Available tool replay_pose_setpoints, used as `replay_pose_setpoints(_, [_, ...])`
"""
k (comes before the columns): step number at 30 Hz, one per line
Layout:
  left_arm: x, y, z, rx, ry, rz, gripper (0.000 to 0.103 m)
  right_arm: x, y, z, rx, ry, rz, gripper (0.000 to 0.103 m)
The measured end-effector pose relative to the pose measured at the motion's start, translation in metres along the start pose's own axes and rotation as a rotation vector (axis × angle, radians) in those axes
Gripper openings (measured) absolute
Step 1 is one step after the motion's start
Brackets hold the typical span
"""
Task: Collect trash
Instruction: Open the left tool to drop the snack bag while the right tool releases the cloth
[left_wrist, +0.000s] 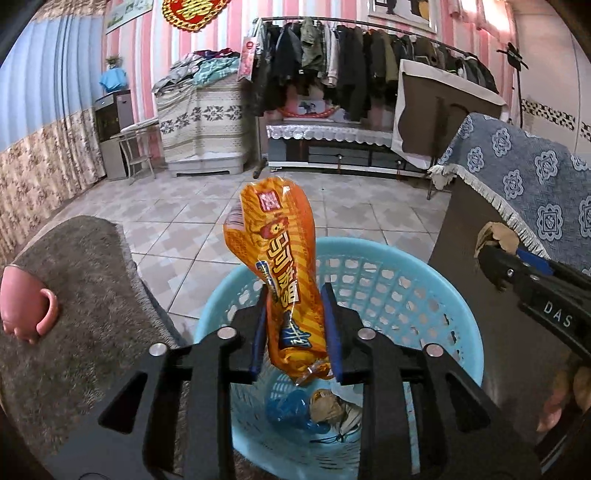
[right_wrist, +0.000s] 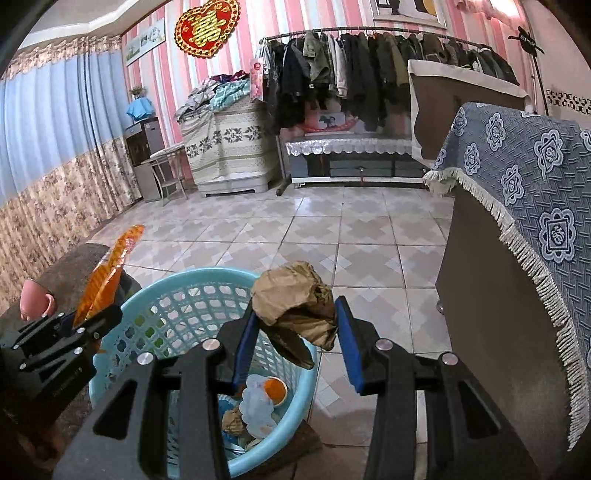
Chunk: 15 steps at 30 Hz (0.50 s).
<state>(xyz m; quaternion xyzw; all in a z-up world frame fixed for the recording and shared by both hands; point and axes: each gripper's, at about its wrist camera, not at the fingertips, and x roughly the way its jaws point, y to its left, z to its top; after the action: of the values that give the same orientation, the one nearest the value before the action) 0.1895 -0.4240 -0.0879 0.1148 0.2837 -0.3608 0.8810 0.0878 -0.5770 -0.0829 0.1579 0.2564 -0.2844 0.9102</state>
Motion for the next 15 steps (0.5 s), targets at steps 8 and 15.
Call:
replay_pose_setpoints(8, [-0.015, 0.023, 0.002, -0.056, -0.021, 0.059, 0.075, 0.001, 0.004, 0.0, -0.014, 0.005, 0.013, 0.041])
replay_pose_setpoints(15, [-0.052, 0.064, 0.001, -0.15, -0.1, 0.194, 0.094, 0.003, 0.025, -0.001, -0.035, 0.005, 0.064, 0.041])
